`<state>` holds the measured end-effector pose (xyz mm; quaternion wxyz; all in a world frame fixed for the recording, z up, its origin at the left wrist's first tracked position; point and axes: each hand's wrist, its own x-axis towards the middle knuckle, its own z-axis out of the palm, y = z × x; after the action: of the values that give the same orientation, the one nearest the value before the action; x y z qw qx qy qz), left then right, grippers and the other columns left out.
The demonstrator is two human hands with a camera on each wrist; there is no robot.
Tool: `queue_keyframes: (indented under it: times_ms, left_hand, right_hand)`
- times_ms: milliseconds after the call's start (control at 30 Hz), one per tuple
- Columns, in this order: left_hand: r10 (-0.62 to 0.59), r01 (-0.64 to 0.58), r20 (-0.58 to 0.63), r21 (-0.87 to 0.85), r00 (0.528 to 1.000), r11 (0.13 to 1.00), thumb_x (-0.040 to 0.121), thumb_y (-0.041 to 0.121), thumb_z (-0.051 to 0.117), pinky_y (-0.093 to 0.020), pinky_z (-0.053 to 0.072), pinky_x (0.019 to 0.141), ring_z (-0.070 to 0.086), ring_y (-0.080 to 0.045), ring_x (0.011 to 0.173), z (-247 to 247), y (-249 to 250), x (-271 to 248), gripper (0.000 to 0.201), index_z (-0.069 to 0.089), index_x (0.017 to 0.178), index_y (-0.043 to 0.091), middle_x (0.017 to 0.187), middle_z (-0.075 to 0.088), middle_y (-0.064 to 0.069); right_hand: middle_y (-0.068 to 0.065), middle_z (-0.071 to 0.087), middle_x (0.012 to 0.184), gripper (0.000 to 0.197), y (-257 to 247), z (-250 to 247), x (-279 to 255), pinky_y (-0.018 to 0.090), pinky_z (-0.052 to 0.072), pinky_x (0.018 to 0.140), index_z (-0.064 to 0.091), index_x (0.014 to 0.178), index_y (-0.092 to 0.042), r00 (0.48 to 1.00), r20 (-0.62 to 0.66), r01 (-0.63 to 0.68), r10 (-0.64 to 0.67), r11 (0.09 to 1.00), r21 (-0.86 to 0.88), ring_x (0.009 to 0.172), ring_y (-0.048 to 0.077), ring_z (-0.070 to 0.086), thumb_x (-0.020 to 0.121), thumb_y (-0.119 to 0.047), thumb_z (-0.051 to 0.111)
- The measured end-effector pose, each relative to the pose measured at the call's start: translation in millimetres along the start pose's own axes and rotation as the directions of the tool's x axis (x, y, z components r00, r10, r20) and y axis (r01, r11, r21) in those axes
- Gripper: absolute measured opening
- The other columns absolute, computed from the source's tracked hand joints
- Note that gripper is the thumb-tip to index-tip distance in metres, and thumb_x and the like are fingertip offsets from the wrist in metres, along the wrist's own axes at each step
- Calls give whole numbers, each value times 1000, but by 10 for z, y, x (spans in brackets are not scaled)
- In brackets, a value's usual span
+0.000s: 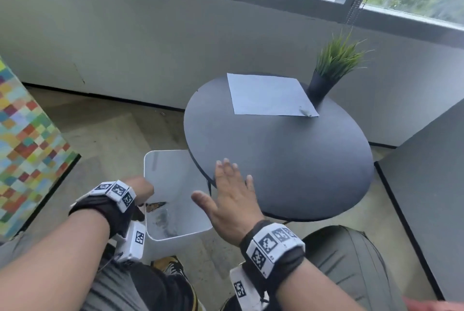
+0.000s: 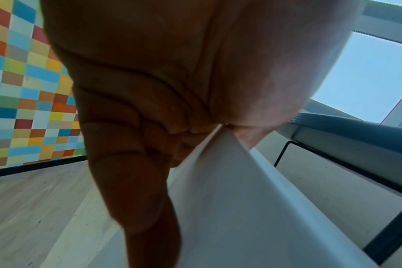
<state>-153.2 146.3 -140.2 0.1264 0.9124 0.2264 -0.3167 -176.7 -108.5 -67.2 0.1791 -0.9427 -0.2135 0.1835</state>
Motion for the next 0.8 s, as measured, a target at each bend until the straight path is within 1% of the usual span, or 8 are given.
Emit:
queue_keyframes:
  times_ms: [100,200,267,433,567,667,733,800]
  left_hand:
    - [20,-20,17,-4,1000,1000,95,14,47,-25,44,72,62,-28,103,-33,33,-61,31,64,119,3,119,65,-15]
    - [33,-34,6,14,999,999,101,13,41,-23,38,66,50,-23,94,-109,61,-127,34,60,127,1,131,59,-15]
    - [57,-57,-16,33,998,998,101,12,40,-22,35,71,51,-23,95,-136,49,-116,35,60,127,1,131,60,-14]
    - [97,-96,-8,64,995,993,93,9,42,-24,39,66,58,-24,87,-134,-31,-36,32,65,115,1,113,67,-15]
    - [90,-91,-36,-22,995,996,92,13,44,-23,42,55,63,-26,90,-189,-47,-45,29,62,114,8,108,67,-12]
    - [98,-100,-36,-42,994,994,92,13,45,-25,43,61,61,-26,92,-232,-80,-51,30,60,117,10,111,66,-12]
    - [113,-116,-37,-66,993,991,89,14,47,-27,43,64,62,-26,91,-229,-108,-21,29,62,113,10,105,67,-11]
    - [126,-128,-39,-66,991,990,90,12,47,-26,42,60,62,-27,88,-242,-97,-1,26,62,110,8,101,66,-12]
  right_hand:
    - [-6,-5,163,85,344,-253,40,41,-5,121,-1,155,-22,980,-182,-55,85,985,165,149,10,-10,90,-68,31]
    - [-1,-3,164,85,883,-430,28,55,1,118,5,155,-21,857,-228,-467,462,884,33,150,21,-6,89,-72,19]
    - [2,-7,163,86,860,-356,51,57,-1,117,4,155,-21,846,-190,-521,499,849,-92,149,27,-10,88,-74,12]
    - [4,-20,161,88,-78,119,292,52,-11,117,-6,155,-20,992,-71,-117,104,971,-210,146,25,-23,86,-75,4]
    - [-9,-5,163,86,-295,63,211,37,-1,122,6,155,-28,969,-41,245,-244,969,38,148,4,-10,84,-74,18]
    - [-15,-2,162,74,269,-204,139,42,-5,121,8,154,-36,954,-294,-40,63,996,83,148,6,-9,90,-69,27]
    - [-8,-8,163,72,542,-272,96,54,-5,118,4,154,-35,879,-233,-426,416,905,8,149,19,-13,92,-69,21]
    - [-3,-16,162,77,443,-142,111,56,-9,117,-2,154,-31,891,-159,-448,425,881,-154,147,25,-20,90,-71,9]
